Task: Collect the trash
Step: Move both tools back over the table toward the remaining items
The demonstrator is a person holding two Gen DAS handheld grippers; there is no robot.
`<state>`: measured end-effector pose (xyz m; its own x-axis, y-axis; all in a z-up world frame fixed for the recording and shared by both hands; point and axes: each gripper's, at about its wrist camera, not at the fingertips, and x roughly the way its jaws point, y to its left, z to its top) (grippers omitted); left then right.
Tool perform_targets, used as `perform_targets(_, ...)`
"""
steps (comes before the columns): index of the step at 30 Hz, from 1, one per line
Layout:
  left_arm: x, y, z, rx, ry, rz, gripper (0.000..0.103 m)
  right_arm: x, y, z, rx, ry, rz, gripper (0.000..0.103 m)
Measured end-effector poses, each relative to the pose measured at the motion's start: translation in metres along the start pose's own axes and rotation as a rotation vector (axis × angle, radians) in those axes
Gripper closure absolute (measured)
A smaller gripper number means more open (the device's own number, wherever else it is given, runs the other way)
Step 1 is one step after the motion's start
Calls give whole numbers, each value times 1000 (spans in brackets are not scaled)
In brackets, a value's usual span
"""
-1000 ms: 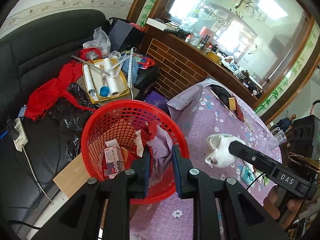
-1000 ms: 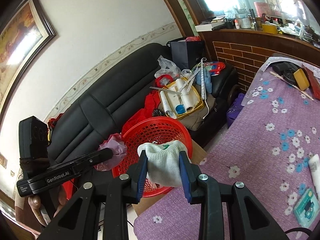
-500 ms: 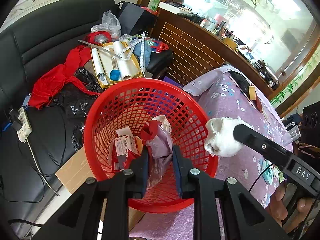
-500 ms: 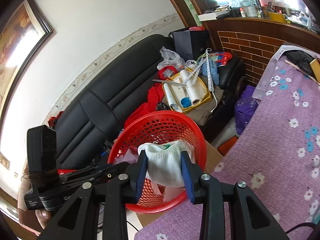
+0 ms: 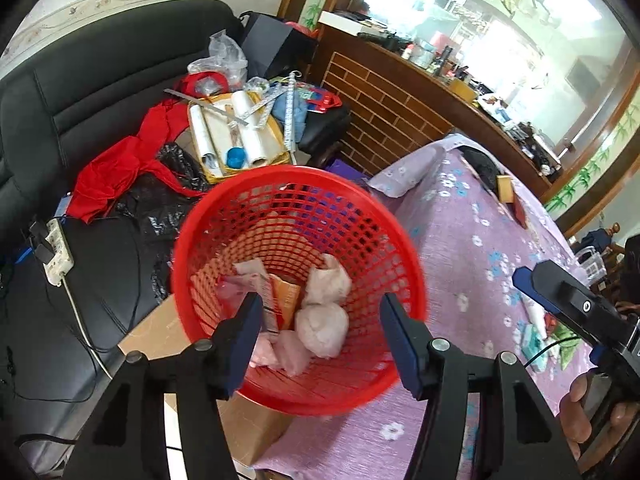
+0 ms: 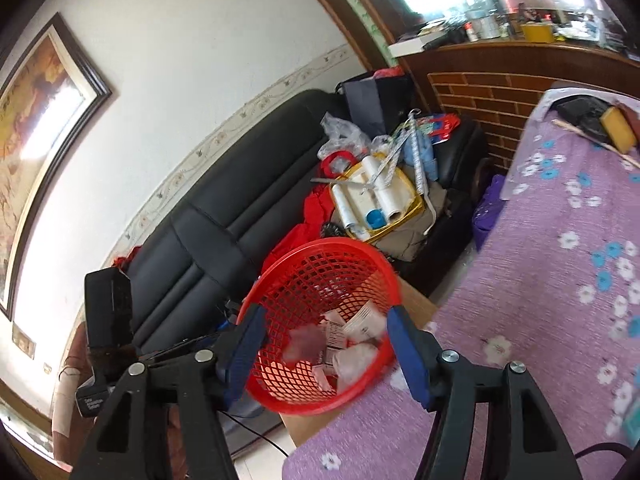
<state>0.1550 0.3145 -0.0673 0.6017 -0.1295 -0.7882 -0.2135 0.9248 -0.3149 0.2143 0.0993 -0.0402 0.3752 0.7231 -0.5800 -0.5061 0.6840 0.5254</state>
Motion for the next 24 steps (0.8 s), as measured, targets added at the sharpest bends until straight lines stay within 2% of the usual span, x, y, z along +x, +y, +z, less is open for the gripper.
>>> perform_targets(4, -12, -32, -9, 54, -12, -37, 41, -38, -13, -9, 22, -40, -17, 36)
perform_targets(9, -19, -86, -29, 114, 0, -119, 38, -96, -35, -26, 66, -103, -55, 34)
perform_targets(13, -16, -143, -54, 200, 53, -202, 38, -146, -52, -42, 81, -149, -82, 31)
perform_targets(18, -14, -197, -76, 260, 98, -260, 38, -210, -75, -61, 111, -218, -134, 30)
perform_targets(24, -6, -259, -101, 323, 159, -290, 38, -277, -110, -83, 175, -313, -185, 26)
